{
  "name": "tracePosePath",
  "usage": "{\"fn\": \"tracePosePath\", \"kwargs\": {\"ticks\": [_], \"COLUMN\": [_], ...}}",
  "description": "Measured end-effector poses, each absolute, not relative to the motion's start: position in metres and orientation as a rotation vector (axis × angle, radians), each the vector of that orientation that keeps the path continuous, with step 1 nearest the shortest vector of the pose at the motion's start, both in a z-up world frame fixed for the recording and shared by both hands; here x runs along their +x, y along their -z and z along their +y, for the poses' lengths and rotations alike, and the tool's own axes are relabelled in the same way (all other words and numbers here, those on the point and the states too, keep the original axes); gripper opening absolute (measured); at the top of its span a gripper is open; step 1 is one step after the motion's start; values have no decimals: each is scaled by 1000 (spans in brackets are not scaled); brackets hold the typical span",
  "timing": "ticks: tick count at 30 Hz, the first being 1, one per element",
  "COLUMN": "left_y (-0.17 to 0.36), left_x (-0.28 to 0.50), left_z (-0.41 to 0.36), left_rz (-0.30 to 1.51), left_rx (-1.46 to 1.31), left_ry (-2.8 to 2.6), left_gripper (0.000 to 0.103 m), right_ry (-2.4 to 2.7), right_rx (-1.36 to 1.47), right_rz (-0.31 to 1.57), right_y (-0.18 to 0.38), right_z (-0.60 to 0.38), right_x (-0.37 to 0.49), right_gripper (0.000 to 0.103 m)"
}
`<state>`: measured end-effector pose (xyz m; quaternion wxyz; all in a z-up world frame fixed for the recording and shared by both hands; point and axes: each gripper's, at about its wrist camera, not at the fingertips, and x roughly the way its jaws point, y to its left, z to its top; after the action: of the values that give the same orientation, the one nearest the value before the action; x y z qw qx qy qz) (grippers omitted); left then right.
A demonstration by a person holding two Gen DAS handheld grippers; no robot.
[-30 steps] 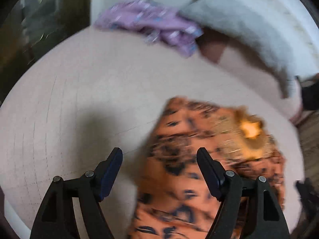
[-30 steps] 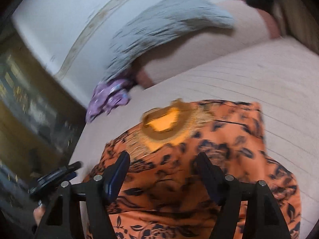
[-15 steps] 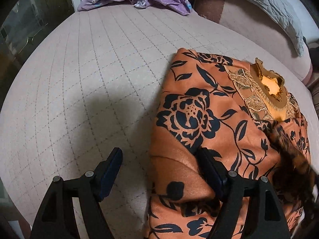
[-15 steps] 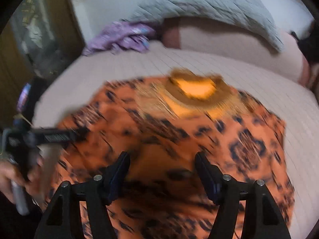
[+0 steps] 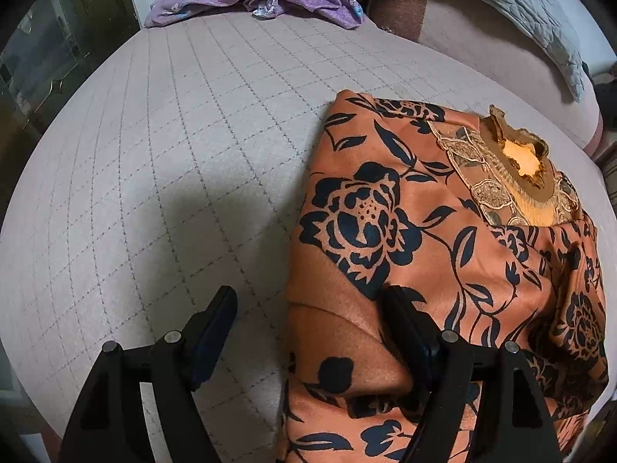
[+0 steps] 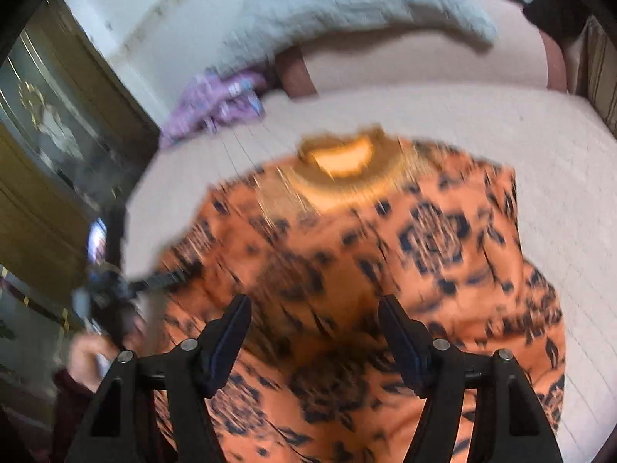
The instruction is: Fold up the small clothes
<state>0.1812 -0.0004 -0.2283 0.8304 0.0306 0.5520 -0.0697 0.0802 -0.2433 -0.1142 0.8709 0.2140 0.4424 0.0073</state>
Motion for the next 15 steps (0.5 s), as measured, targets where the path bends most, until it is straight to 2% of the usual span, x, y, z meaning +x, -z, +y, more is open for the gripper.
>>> {"fn": "tracePosePath", "kwargs": {"ticks": [5, 12, 15], "left_y": [229, 229, 230], "left_x": [182, 184, 183], "left_z": [0, -2, 0], "left_rz": [1174, 1176, 1174], "left_rx": [64, 69, 74], "left_ry": [154, 165, 177], "left_gripper": [80, 81, 81], "right_ry": [-40, 30, 63], "right_rx": [327, 32, 17], "right_rz": [957, 1104, 1149], "right_y": [115, 171, 193], "right_z": [-207, -166, -177], "right_x": [106, 133, 129], "right_gripper": [72, 72, 72]}}
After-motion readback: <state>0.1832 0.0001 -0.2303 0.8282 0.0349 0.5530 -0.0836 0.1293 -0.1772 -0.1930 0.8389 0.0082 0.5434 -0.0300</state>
